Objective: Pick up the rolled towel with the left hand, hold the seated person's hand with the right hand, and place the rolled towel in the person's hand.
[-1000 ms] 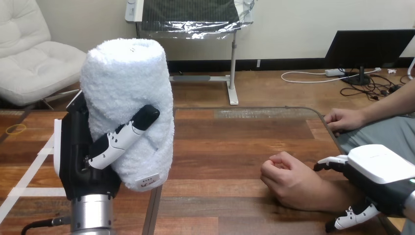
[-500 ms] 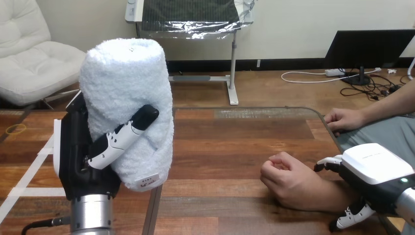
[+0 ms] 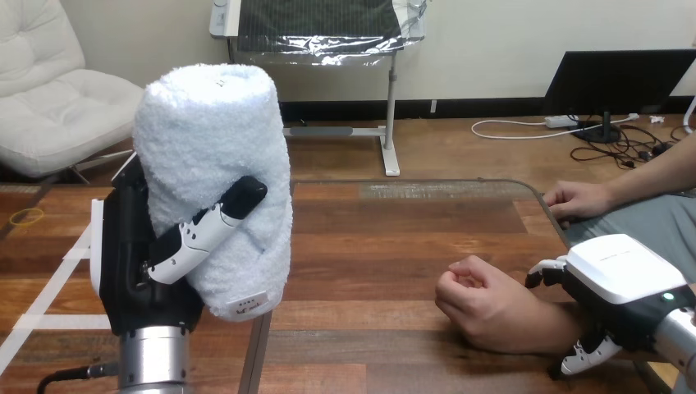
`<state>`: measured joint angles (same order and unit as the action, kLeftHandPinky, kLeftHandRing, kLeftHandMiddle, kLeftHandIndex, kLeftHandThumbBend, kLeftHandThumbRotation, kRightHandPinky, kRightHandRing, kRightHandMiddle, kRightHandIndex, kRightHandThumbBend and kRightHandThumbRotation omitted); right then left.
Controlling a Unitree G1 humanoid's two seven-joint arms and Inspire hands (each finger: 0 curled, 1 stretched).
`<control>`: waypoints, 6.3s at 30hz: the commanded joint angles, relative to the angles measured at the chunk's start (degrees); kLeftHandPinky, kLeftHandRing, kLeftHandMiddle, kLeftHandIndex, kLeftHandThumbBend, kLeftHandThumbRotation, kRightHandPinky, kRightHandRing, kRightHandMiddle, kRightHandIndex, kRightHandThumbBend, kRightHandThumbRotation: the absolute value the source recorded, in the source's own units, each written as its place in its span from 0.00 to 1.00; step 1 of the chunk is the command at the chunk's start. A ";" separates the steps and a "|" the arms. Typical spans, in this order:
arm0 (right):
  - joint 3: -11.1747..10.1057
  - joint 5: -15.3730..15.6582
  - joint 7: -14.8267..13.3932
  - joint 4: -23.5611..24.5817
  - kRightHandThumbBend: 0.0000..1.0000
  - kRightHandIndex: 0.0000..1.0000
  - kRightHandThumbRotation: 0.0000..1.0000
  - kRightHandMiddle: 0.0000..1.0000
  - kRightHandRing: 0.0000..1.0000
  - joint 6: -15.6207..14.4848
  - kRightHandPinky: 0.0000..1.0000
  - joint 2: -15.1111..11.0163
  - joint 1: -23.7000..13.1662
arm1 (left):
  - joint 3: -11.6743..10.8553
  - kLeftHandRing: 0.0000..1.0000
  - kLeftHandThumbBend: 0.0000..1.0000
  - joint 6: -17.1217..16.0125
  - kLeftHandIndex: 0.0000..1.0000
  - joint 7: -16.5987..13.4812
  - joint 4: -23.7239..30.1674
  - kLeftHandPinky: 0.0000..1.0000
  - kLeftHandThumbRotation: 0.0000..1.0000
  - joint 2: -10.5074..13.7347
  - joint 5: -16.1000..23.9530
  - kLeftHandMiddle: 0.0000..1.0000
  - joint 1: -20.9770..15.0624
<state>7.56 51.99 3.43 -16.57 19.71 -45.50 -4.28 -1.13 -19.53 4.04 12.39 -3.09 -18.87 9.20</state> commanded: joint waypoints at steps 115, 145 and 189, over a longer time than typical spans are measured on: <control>-2.45 -21.21 19.35 6.90 0.91 0.43 0.01 0.33 0.23 -9.63 0.17 -1.71 -3.25 | -2.85 0.21 0.37 -0.20 0.34 0.29 2.66 0.14 0.00 -0.33 -1.80 0.28 -3.33; -7.15 -26.33 19.14 11.07 0.92 0.43 0.03 0.37 0.30 -8.78 0.23 -2.65 -4.63 | -3.04 0.21 0.40 0.00 0.34 0.13 1.34 0.14 0.00 -0.22 -0.98 0.28 -4.66; -8.13 -32.96 21.98 11.51 0.92 0.46 0.06 0.42 0.38 -11.56 0.33 -0.37 -10.83 | -6.04 0.26 0.56 -11.32 0.35 9.23 -31.62 0.19 0.00 0.70 -0.66 0.32 -28.79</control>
<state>0.19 22.28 24.40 -7.30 9.02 -47.57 -9.78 -5.85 -25.01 10.88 -12.65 -2.17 -19.82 -7.56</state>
